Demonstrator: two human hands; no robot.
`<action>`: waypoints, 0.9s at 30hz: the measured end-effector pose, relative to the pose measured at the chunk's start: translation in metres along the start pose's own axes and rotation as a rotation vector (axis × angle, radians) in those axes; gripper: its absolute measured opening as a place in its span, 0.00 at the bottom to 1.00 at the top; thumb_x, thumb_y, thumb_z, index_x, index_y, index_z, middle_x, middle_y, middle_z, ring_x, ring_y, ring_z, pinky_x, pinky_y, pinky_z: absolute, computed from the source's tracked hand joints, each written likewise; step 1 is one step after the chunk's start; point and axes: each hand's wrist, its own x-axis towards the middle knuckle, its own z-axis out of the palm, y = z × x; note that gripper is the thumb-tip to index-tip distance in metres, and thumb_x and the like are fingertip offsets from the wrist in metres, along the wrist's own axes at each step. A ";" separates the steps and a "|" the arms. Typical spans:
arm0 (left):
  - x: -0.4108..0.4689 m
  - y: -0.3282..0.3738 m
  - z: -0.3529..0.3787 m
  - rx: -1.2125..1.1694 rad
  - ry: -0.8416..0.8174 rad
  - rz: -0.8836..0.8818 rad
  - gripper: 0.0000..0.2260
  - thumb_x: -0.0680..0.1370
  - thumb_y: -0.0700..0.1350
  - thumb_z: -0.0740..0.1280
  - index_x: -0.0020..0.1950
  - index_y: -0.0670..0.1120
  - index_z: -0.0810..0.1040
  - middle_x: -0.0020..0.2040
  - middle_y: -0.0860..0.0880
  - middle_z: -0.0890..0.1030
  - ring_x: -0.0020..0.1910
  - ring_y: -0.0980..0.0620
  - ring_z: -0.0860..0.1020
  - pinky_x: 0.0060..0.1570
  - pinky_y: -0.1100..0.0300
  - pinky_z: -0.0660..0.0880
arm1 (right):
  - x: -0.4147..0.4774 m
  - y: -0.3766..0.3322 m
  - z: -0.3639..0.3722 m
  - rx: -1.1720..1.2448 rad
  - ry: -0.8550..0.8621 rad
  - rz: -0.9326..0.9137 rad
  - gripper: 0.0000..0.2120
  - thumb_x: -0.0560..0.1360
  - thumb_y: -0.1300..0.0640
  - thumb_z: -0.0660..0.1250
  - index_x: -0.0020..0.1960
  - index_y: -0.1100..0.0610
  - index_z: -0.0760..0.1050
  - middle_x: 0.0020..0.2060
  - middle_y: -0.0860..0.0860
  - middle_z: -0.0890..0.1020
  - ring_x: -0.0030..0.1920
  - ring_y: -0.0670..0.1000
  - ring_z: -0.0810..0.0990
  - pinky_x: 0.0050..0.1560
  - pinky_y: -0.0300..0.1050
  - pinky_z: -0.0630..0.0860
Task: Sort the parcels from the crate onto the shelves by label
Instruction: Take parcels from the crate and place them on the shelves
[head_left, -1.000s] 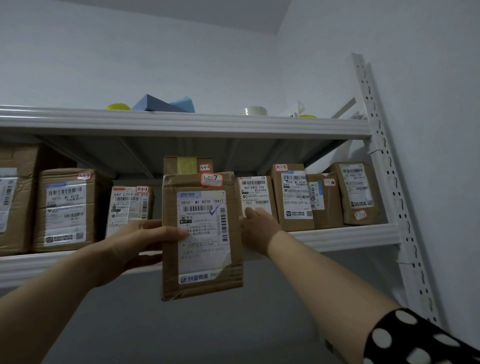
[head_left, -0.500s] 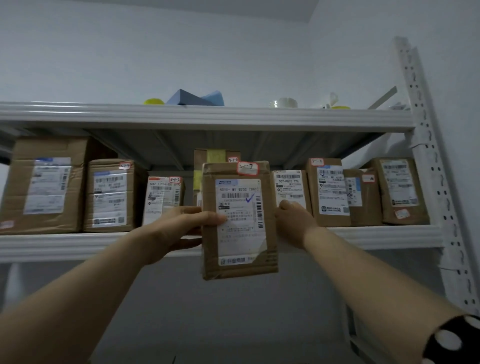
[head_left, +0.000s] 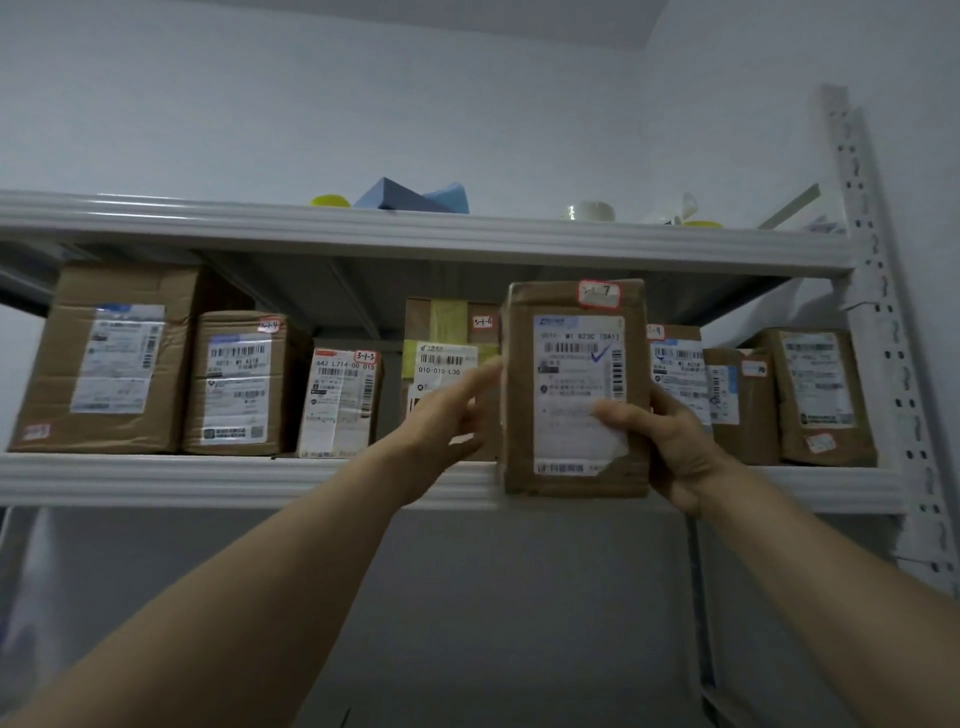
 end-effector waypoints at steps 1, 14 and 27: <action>0.006 -0.003 0.002 0.057 0.084 0.043 0.16 0.78 0.52 0.64 0.61 0.44 0.75 0.60 0.43 0.78 0.59 0.47 0.75 0.62 0.53 0.71 | 0.001 -0.002 -0.005 0.012 0.039 -0.035 0.36 0.50 0.54 0.83 0.57 0.53 0.76 0.49 0.54 0.85 0.48 0.55 0.85 0.41 0.50 0.83; 0.082 -0.014 0.028 1.264 0.597 0.037 0.57 0.70 0.59 0.73 0.75 0.42 0.30 0.73 0.37 0.28 0.73 0.37 0.30 0.71 0.37 0.39 | 0.008 -0.012 -0.025 -0.004 0.223 -0.119 0.36 0.58 0.61 0.75 0.66 0.54 0.72 0.44 0.52 0.86 0.43 0.53 0.86 0.37 0.49 0.82; 0.120 -0.034 0.018 1.042 0.697 -0.030 0.66 0.62 0.60 0.78 0.74 0.45 0.26 0.74 0.40 0.28 0.74 0.40 0.32 0.69 0.33 0.46 | 0.017 0.002 -0.047 0.028 0.204 -0.097 0.30 0.58 0.60 0.75 0.61 0.57 0.75 0.49 0.54 0.85 0.49 0.55 0.84 0.49 0.55 0.81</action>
